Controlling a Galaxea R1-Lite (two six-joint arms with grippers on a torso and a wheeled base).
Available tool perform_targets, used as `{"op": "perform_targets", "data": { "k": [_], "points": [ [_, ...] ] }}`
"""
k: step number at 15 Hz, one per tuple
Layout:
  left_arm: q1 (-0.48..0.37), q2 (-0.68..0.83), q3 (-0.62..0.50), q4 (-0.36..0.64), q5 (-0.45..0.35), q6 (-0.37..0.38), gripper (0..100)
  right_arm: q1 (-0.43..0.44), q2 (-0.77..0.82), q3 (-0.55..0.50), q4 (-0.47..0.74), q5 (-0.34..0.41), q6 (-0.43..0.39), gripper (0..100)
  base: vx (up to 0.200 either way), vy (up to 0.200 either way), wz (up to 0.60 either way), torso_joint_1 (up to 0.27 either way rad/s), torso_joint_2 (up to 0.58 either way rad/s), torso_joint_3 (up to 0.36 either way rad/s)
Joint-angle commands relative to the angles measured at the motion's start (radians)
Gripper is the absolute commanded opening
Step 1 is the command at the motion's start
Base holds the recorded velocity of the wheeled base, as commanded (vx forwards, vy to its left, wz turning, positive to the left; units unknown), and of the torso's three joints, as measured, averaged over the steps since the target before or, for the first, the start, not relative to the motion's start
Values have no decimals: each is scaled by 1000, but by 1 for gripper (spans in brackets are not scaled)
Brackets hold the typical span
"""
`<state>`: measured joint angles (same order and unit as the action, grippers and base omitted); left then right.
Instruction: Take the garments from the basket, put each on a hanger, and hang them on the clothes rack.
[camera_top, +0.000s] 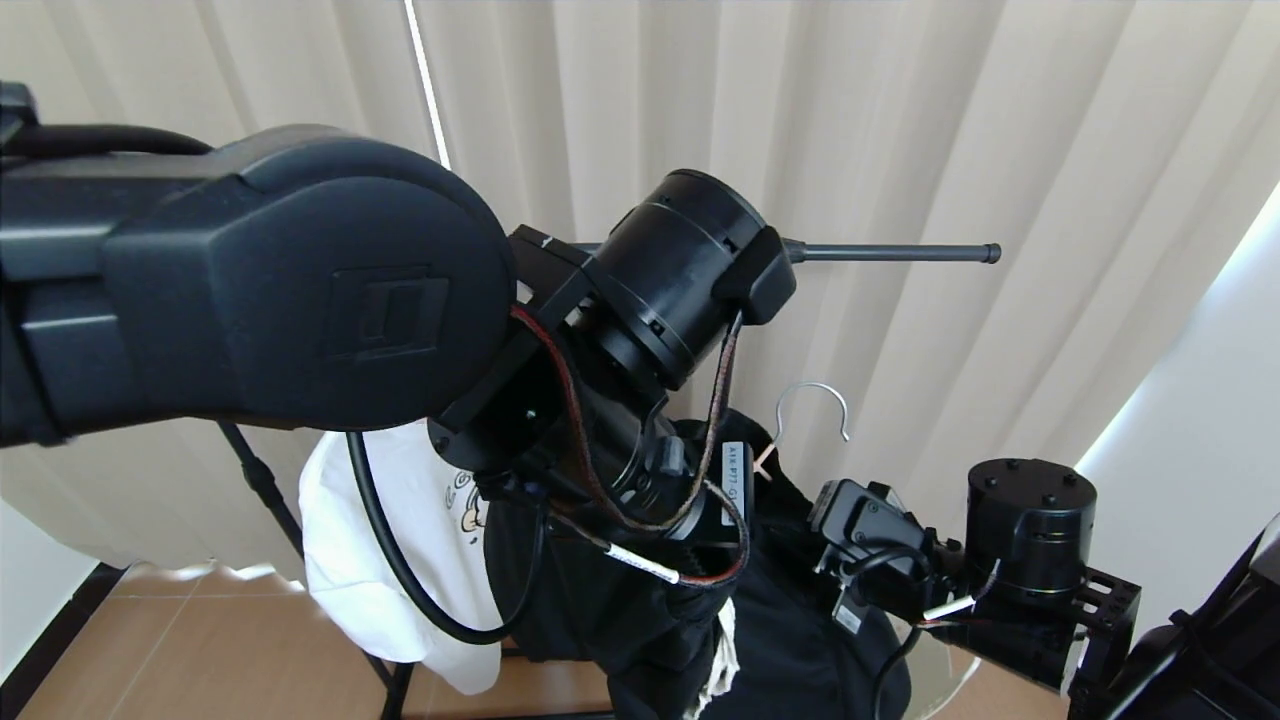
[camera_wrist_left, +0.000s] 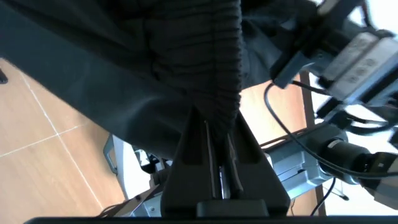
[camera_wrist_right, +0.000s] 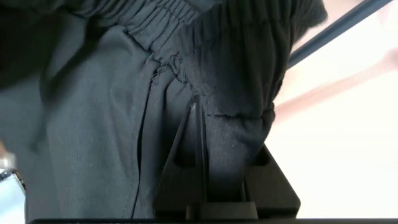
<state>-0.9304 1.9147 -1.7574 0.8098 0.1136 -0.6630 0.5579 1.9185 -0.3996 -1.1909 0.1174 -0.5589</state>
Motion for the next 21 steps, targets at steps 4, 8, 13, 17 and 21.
{"op": "perform_targets", "data": {
  "k": [4, 8, 13, 17, 21],
  "points": [
    [35, -11, 130, -55, 104, 19, 0, -1, -27, 15, -15, 16, 5, 0, 0, 0, 0, 0, 0, 0],
    [65, -13, 211, -172, 199, 37, 0, -1, -50, 25, -62, 34, 4, 0, 0, 0, 0, 0, 0, 0],
    [58, -8, 289, -305, 247, 37, 0, 0, -52, 28, -161, 27, 1, 0, 0, 0, 0, 0, 0, 0],
    [53, -9, 346, -414, 250, 37, 0, 28, -55, 33, -210, -1, 1, 0, 0, 0, 0, 0, 0, 0],
    [51, -13, 358, -457, 264, 37, 0, 51, -64, 44, -236, -7, -3, 0, 0, 0, 0, 0, 0, 0]
  ]
}}
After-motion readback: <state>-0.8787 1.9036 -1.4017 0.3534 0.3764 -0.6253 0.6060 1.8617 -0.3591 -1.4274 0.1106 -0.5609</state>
